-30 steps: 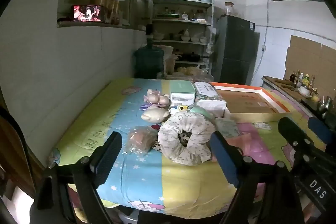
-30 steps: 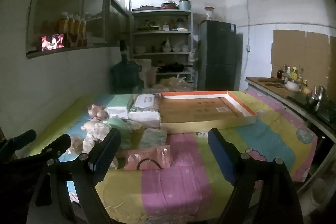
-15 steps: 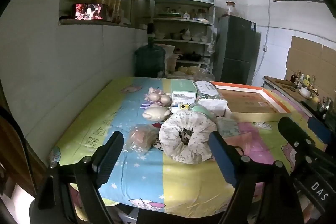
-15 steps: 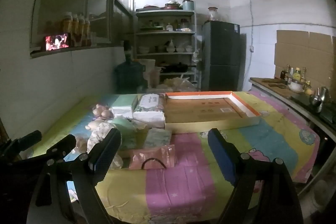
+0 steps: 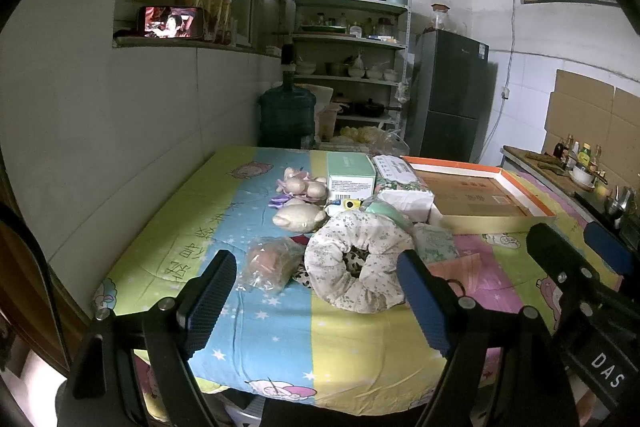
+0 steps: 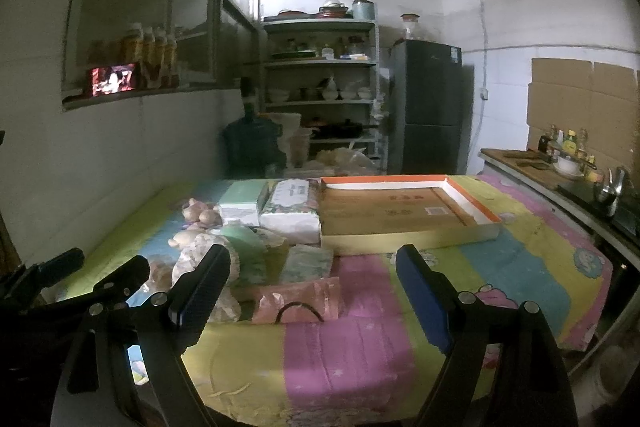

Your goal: Organize soft objects

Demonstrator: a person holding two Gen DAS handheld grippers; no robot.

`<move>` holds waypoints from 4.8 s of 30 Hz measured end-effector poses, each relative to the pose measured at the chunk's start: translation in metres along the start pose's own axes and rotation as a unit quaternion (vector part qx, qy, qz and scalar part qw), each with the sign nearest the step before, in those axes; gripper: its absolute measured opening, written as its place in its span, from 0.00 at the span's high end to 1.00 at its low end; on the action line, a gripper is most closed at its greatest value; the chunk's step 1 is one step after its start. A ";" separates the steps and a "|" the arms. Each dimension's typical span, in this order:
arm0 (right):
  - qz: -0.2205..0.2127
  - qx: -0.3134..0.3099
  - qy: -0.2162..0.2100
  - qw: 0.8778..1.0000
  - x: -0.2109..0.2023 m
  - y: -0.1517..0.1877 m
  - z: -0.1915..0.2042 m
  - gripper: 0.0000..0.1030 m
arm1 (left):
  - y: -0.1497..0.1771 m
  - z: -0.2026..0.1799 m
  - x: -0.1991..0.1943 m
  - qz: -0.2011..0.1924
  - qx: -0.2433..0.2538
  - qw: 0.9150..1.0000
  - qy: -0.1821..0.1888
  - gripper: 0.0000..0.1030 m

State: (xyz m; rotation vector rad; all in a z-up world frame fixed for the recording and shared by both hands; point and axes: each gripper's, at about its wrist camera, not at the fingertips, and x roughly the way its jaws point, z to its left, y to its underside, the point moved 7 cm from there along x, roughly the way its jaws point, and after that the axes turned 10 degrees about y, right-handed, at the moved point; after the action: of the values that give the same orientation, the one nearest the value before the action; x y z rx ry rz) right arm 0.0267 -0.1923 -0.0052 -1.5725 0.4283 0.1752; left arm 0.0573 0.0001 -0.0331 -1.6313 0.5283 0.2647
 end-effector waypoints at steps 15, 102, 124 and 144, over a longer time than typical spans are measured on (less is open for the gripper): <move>-0.001 -0.003 -0.006 1.000 0.000 0.000 0.004 0.17 | -0.001 0.001 0.000 -0.001 0.000 1.000 0.001 0.20; 0.110 -0.063 -0.171 0.977 0.115 0.041 0.098 0.84 | 0.030 0.091 0.077 0.036 -0.047 0.998 0.030 0.20; 0.103 -0.028 -0.228 0.968 0.095 0.038 0.075 0.29 | 0.045 0.080 0.124 0.079 -0.057 0.992 0.081 0.65; 0.073 -0.039 -0.207 0.975 0.085 0.022 0.063 0.90 | 0.007 0.075 0.077 0.013 -0.042 0.996 0.082 0.66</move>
State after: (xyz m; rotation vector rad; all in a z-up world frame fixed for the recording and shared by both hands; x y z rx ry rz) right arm 0.1055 -0.1438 -0.0607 -1.5320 0.2096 0.6288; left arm 0.1308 0.0594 -0.0851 -1.7387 0.6714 0.1744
